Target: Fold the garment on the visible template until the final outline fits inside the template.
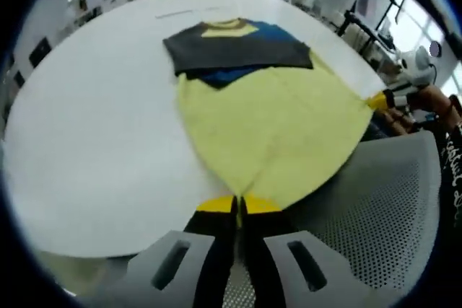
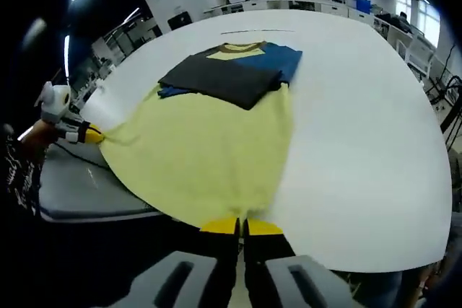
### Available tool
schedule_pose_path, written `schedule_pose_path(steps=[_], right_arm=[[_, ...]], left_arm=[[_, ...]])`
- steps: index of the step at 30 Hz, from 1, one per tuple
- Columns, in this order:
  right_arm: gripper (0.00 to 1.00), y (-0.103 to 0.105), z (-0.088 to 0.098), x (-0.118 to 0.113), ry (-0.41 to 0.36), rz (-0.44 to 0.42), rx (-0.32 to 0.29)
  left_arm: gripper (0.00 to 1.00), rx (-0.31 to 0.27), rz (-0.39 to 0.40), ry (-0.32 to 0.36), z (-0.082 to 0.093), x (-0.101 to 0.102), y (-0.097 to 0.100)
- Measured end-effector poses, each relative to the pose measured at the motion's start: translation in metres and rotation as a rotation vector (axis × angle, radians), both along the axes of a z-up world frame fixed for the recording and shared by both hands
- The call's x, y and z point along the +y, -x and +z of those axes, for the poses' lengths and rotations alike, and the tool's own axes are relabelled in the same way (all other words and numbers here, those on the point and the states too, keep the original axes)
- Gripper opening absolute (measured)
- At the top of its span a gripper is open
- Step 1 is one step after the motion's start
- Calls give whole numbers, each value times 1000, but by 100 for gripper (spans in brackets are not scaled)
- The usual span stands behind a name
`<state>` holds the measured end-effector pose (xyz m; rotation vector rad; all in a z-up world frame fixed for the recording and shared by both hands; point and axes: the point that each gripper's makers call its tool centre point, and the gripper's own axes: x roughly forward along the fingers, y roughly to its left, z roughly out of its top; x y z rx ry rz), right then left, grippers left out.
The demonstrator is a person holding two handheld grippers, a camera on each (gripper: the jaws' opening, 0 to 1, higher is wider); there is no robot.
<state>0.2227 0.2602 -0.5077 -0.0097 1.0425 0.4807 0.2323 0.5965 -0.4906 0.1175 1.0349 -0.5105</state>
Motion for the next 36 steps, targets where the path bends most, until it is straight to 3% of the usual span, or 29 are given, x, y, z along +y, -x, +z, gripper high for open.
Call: schedule_pose_path(steps=[23,36], right_arm=[[0,-50,48,-7,-18,-14,-112],[0,-84,75,-10,-12,-16,-199]], left_arm=[[0,-136,21,60,43,1,-49],[0,-252,54,98,73,0,-84]])
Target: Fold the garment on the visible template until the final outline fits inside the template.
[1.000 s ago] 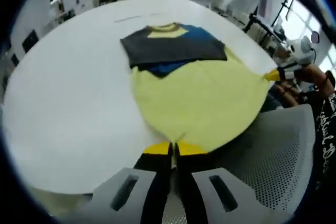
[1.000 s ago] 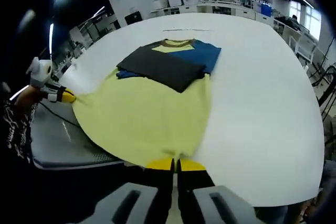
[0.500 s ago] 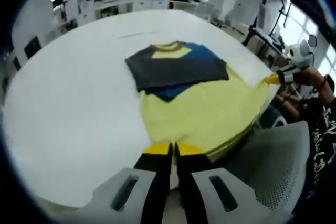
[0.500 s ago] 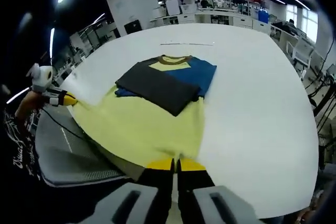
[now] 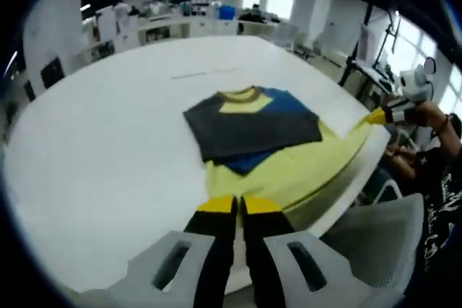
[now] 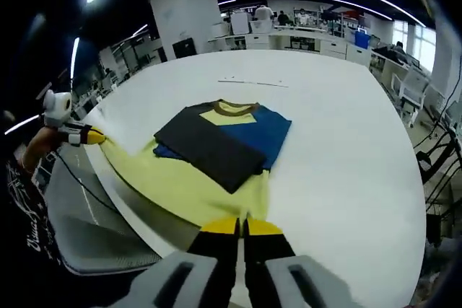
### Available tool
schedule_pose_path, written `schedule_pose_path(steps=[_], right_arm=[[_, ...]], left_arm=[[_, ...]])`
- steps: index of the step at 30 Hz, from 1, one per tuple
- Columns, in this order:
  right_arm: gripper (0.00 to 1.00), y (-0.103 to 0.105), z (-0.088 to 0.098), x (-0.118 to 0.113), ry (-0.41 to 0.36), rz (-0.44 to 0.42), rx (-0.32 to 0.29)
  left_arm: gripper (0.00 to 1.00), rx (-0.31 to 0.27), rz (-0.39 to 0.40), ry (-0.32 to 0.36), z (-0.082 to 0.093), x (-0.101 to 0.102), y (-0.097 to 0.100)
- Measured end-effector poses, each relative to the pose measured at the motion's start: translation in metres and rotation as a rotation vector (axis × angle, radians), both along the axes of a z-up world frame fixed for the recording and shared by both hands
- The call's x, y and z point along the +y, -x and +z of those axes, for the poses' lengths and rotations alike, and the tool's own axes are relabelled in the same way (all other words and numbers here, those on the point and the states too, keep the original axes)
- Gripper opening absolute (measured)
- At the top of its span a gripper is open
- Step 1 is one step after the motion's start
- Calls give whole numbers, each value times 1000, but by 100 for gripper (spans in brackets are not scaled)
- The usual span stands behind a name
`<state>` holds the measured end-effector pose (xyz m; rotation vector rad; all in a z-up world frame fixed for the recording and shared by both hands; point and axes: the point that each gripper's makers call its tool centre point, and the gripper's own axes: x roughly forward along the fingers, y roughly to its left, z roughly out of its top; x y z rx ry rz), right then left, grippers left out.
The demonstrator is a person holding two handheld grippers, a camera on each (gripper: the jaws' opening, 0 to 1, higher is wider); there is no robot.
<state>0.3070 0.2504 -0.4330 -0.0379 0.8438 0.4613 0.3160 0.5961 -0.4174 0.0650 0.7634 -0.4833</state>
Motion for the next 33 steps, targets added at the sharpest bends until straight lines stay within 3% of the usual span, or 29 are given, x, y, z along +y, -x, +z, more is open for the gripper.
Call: schedule_pose_path(steps=[15,33], right_arm=[[0,-39,29,6,6,-13,-92],[0,-92,40,1,21,-34,-160]], left_arm=[[0,-89,41,42,29,0,-41],[0,-170,43,48,45,-1,-89]])
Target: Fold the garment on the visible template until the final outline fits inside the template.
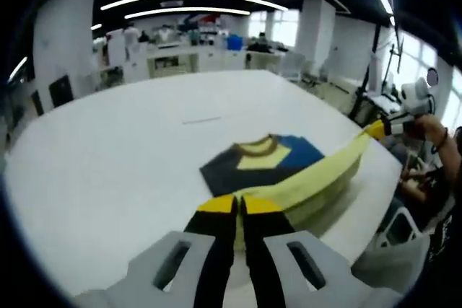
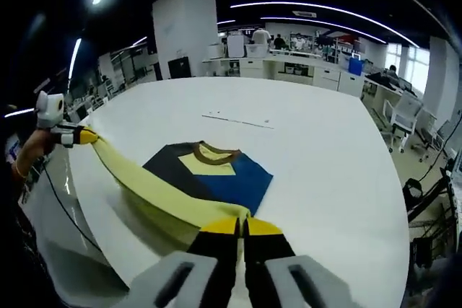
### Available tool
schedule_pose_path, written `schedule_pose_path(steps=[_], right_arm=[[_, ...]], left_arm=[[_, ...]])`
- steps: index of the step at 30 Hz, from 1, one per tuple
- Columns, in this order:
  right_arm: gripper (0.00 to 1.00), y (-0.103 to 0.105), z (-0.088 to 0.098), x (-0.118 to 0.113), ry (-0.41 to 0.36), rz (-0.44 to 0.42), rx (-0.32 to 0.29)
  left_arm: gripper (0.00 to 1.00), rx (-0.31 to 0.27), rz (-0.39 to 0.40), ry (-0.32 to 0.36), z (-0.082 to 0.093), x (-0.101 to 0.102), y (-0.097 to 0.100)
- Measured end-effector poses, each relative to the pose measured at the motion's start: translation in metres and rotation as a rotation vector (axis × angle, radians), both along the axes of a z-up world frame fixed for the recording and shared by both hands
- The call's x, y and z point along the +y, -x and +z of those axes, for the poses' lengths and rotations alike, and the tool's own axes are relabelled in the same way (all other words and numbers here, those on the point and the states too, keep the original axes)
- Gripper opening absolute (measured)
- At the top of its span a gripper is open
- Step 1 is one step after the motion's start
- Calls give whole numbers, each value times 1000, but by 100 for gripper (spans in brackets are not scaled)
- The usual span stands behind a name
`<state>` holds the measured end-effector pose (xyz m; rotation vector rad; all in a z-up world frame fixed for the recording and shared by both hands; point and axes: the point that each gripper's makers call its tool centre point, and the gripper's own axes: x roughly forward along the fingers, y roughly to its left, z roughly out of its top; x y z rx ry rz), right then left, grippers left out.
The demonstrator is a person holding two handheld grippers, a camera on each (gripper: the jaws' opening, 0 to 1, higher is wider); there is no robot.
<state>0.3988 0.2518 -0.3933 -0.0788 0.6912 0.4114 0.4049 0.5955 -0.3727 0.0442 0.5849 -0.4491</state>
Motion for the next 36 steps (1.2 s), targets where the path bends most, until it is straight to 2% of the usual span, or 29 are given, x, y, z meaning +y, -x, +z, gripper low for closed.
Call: schedule_pose_path(steps=[6,14,19,31,36], right_arm=[[0,-19,2,-1,-7,-8,-17],[0,-45,7,-2,2,-24,-56],[0,-62,11,-3,-35,-54,-80],[0,-103,2,-6,-61,-121,-111],[0,-120,-8,-5,-79,-144,-106]], left_arm=[[0,-18,-8,-12,4,-2,-15],[0,-39,22,14,10,-2,-42],[0,-53,55,33,10,1,-61],[0,-81,121,65,5,0,-102],[0,-66,160,68,-6,2,-119]])
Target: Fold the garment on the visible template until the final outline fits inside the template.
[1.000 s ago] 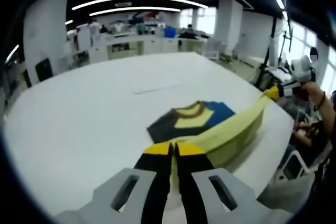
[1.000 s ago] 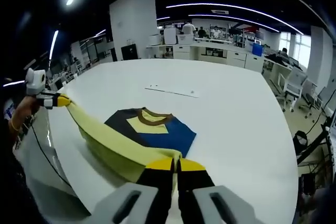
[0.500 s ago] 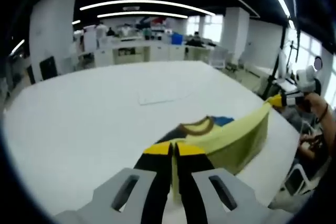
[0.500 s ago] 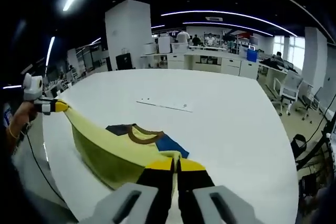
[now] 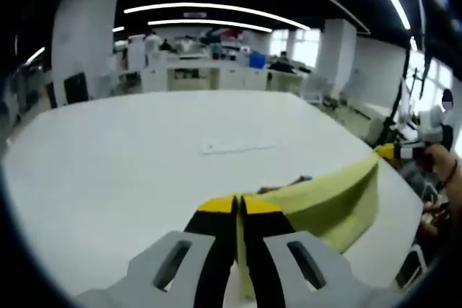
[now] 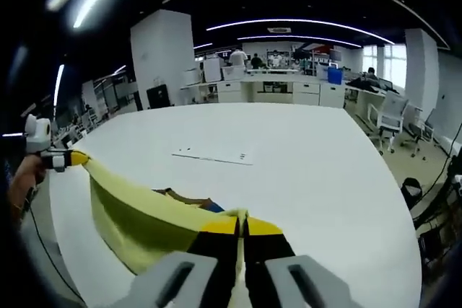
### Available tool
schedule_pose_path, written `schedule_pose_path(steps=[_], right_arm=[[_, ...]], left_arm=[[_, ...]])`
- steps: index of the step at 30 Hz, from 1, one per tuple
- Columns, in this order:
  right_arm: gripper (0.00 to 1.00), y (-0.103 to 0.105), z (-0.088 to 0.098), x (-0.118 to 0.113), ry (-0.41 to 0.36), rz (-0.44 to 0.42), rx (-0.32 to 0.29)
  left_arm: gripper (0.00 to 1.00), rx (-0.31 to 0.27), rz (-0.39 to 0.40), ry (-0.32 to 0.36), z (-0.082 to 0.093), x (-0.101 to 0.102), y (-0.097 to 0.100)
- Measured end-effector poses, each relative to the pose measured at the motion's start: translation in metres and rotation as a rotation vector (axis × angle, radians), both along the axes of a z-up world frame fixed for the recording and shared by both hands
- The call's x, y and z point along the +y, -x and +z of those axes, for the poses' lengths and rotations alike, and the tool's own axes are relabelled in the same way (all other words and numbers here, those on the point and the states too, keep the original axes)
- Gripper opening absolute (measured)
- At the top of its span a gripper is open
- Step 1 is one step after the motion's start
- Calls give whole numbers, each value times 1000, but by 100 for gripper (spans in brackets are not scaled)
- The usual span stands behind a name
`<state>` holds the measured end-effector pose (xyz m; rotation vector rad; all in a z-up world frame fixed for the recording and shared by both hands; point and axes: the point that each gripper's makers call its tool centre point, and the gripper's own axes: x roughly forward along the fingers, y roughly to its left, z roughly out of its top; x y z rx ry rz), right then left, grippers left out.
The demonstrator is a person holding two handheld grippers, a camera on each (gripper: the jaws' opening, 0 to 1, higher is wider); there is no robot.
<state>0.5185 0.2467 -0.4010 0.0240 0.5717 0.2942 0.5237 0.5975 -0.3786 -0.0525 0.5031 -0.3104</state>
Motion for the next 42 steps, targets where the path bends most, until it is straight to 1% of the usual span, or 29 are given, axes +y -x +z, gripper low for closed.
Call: schedule_pose_path(steps=[3,7,8,10,15,20,22,25,34,38,42], right_arm=[[0,-6,-7,0,-3,-7,11],[0,-17,-22,0,-7,-18,31],[0,-20,-28,1,-8,-20,44],[0,-25,-35,1,-7,-20,47],[0,-35,-59,2,-58,-39,95],[0,-43,-76,2,-69,-64,127],[0,-48,-83,4,-93,-80,138],[0,-51,-91,5,-97,-91,153],[0,-58,-119,3,-92,-112,205],[0,-57,-131,2,-89,-114,230],[0,-57,-135,-1,-87,-116,235]], left_arm=[[0,12,16,3,-9,1,-8],[0,27,40,20,-21,2,-17],[0,29,41,18,-24,2,-19],[0,43,50,18,-31,2,-24],[0,74,70,20,-50,3,-34],[0,102,94,19,-71,3,-42],[0,122,118,13,-82,6,-44],[0,137,154,36,-96,8,-48],[0,160,182,26,-123,10,-54],[0,165,194,23,-130,10,-55],[0,168,181,-1,-135,10,-57]])
